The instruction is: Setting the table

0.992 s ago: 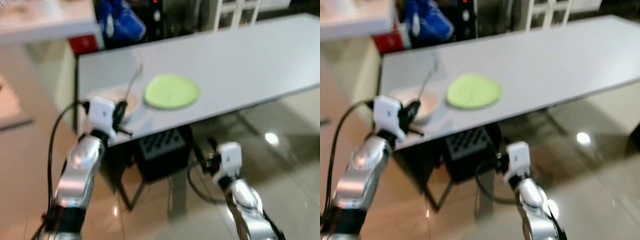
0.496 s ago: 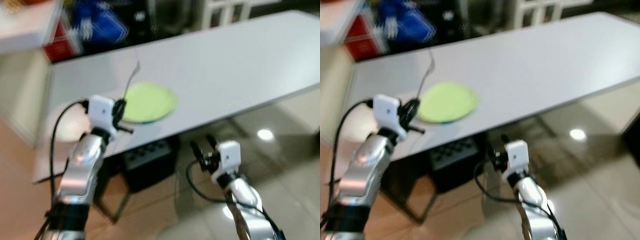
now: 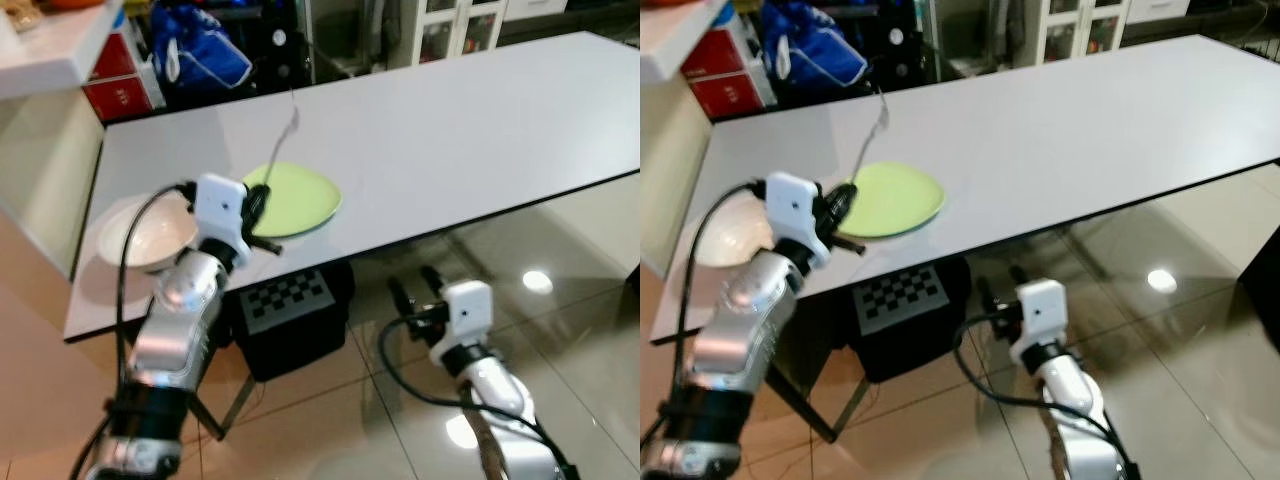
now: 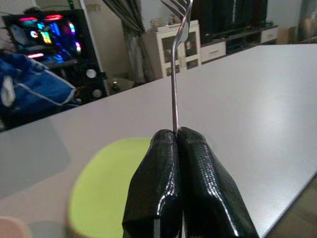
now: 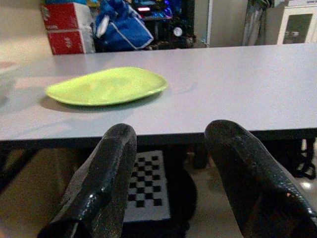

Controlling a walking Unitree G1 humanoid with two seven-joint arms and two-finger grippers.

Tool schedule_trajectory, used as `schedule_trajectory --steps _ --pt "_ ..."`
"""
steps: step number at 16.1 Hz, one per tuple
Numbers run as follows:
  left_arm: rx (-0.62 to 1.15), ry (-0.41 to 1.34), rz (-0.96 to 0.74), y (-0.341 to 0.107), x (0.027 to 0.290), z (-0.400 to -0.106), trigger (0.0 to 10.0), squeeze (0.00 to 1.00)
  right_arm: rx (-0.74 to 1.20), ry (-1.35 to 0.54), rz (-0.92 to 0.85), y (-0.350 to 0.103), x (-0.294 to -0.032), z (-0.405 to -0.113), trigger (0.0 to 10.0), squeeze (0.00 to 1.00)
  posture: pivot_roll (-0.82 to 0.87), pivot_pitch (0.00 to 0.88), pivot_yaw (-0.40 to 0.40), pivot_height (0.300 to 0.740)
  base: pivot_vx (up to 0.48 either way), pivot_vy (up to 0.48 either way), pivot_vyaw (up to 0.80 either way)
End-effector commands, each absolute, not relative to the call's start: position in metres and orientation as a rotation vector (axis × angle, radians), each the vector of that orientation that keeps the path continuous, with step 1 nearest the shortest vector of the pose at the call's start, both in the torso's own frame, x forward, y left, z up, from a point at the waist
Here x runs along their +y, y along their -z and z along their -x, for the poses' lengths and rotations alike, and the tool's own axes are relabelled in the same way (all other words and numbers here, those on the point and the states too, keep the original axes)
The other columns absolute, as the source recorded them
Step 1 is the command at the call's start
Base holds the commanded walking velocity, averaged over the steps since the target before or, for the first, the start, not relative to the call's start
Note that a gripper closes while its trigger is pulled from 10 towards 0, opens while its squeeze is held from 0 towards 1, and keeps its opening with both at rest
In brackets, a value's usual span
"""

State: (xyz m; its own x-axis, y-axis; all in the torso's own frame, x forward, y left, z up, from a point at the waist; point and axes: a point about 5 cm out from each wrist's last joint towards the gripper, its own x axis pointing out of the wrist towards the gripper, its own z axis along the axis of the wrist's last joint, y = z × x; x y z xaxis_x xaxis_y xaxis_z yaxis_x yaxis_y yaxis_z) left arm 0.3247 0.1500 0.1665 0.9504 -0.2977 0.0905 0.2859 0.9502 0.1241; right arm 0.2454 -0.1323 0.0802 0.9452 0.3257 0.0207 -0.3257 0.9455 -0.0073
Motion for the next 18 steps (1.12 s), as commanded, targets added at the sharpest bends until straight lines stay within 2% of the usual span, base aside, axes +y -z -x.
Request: schedule_trajectory --steps 1,5,14,18 --pt "-0.112 0.290 -0.111 -0.171 0.153 -0.329 0.0 0.00 -0.030 -0.329 0.007 -0.086 -0.131 -0.246 10.0 0.00 0.01 0.000 0.100 0.740 0.000 0.000 0.00" --pt "-0.106 0.274 -0.071 -0.171 0.152 -0.331 0.0 0.00 -0.024 -0.325 0.008 -0.088 -0.131 -0.246 10.0 0.00 0.01 0.000 0.100 0.740 0.000 0.000 0.00" --pt "-0.089 0.260 -0.055 -0.167 0.149 -0.331 0.0 0.00 0.005 -0.321 0.009 -0.077 -0.138 -0.245 10.0 0.00 0.01 0.000 0.101 0.740 0.463 0.000 0.00" --pt "-0.092 0.260 -0.063 -0.169 0.148 -0.332 0.0 0.00 0.014 -0.319 0.008 -0.074 -0.138 -0.247 10.0 0.00 0.00 0.000 0.103 0.740 0.000 0.000 0.00"
